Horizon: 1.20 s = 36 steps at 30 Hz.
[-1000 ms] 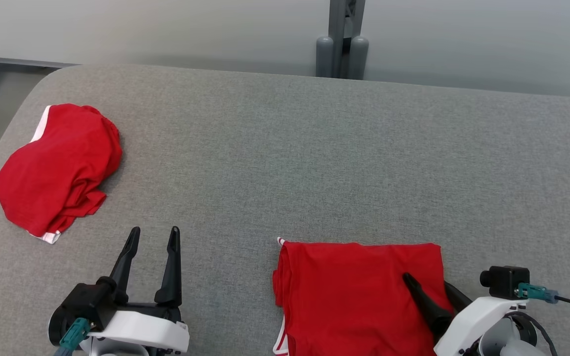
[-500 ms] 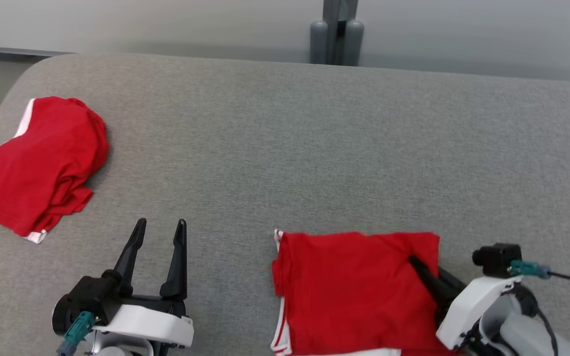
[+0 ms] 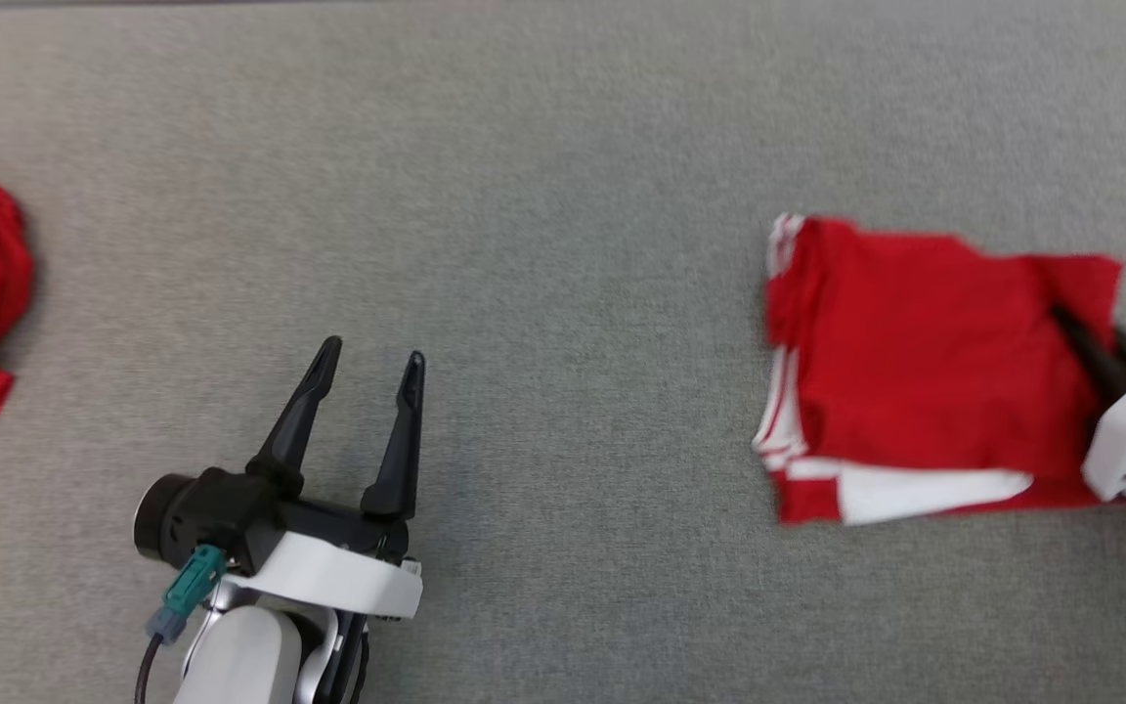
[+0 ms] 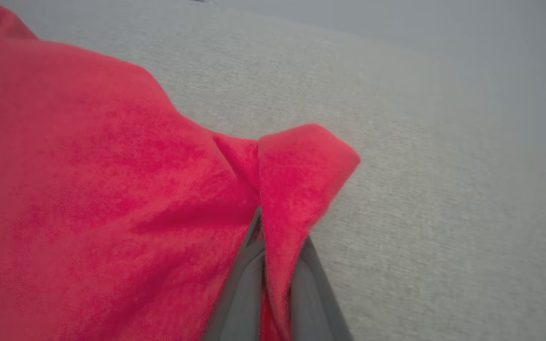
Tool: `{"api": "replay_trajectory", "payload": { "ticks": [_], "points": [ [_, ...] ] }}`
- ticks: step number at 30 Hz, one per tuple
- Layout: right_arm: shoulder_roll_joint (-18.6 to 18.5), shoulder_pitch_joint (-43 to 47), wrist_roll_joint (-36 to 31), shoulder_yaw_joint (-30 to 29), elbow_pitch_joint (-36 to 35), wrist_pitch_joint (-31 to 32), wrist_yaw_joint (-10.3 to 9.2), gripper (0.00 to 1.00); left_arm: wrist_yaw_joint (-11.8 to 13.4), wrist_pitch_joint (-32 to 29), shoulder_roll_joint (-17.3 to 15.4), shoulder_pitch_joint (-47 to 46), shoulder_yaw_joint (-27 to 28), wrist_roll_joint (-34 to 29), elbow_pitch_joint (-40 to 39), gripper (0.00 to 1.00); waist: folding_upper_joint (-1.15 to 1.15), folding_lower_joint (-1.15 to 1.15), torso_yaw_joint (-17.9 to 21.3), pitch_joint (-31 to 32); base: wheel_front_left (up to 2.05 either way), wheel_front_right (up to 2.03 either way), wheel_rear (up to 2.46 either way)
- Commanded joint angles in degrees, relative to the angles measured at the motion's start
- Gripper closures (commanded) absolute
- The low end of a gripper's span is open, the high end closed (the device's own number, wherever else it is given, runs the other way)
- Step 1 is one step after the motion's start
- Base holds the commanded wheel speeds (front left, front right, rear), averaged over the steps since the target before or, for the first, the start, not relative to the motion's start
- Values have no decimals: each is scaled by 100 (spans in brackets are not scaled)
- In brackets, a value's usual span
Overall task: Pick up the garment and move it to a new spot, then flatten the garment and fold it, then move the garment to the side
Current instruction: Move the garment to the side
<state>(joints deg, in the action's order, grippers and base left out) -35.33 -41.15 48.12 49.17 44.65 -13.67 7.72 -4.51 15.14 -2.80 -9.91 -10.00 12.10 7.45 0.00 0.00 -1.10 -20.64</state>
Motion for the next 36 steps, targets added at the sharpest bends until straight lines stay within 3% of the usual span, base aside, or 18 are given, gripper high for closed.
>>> {"api": "replay_trajectory", "payload": {
  "ticks": [1,9,18,24,29,33,34,35,36],
  "points": [
    [-107,-137,-85,-60,105,-51,-41,100,-34,-2,-19,-130,1,-48,-34,0,0,0,276,-376,0,0,0],
    [-215,-1002,-1056,-620,1101,-153,-38,100,-142,-2,-21,-502,48,-276,-168,0,0,0,670,-1138,0,0,0],
    [-274,-1381,-2348,-2061,1629,-151,-36,100,-206,-24,-19,-617,147,-340,-162,0,0,0,744,-1436,0,0,0],
    [-112,-1219,-3392,-3203,1561,-153,-33,100,-222,-31,-20,-560,123,-230,-147,0,0,0,675,-1489,0,0,0],
    [39,-1244,-4176,-3744,1403,-153,-28,100,-208,-42,-32,-557,111,-191,-118,0,0,0,564,-1548,0,0,0],
    [61,-1245,-4442,-3962,1371,-153,-28,100,-197,-42,-49,-553,126,-178,-115,0,0,0,507,-1565,0,0,0],
    [123,-1226,-4677,-4162,1284,-154,-28,84,-182,-43,-63,-538,166,-172,-114,0,0,0,465,-1567,0,0,0],
    [194,-1180,-4777,-4248,1221,-154,-28,62,-176,-43,-66,-525,183,-161,-109,0,0,0,449,-1563,0,0,0],
    [256,-1128,-4820,-4350,1215,-153,-24,1,-166,-43,-70,-514,195,-147,-103,0,0,0,437,-1556,0,0,0]
  ]
}}
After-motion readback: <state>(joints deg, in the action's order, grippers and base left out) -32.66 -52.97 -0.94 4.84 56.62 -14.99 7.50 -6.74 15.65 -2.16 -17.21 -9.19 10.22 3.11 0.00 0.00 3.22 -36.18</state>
